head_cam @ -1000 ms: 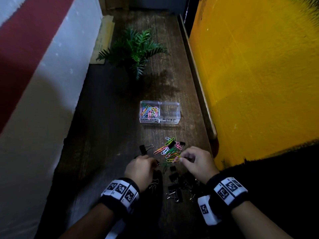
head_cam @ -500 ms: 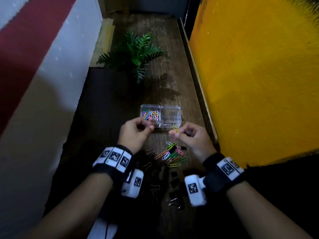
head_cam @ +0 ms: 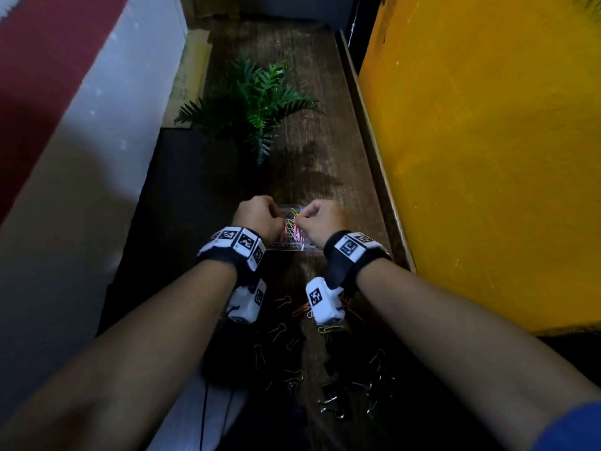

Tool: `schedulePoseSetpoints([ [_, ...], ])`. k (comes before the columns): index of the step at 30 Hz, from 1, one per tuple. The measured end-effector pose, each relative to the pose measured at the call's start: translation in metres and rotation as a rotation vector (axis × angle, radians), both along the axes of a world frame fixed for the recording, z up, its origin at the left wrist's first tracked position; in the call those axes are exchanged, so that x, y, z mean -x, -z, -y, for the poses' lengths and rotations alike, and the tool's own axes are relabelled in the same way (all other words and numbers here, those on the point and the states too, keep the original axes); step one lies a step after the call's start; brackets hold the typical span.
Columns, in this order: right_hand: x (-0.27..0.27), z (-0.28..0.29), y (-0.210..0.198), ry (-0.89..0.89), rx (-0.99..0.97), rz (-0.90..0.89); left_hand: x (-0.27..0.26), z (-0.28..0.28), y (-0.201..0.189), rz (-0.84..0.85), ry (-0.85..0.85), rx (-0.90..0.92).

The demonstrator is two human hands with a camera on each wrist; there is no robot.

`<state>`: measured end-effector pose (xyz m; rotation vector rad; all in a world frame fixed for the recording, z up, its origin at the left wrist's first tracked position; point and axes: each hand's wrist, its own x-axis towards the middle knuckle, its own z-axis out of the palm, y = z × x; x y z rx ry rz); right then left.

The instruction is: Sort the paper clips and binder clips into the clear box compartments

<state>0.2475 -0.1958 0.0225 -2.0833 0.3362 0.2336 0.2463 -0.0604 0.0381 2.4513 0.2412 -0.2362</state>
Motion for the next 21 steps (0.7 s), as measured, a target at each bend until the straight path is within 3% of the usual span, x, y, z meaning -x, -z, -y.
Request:
schedulePoseSetpoints([
  [3,-0.006,-0.01,-0.005,-0.051,0.203,-0.007,-0.008,0.002,-0.001,-0.059,0.084,-0.102],
  [7,-0.006,-0.014,-0.008,-0.119,0.31,-0.013,-0.008,0.006,0.002,-0.002,0.212,-0.245],
  [10,0.0,-0.009,-0.009,-0.178,0.377,0.049,-0.005,0.003,0.007,-0.07,0.305,-0.296],
  [14,0.019,-0.001,-0.002,-0.247,0.359,0.082,-0.005,-0.003,0.01,-0.098,0.335,-0.287],
  [21,0.067,0.02,0.004,-0.201,0.277,0.183,0.01,-0.004,0.012,0.09,0.338,-0.301],
])
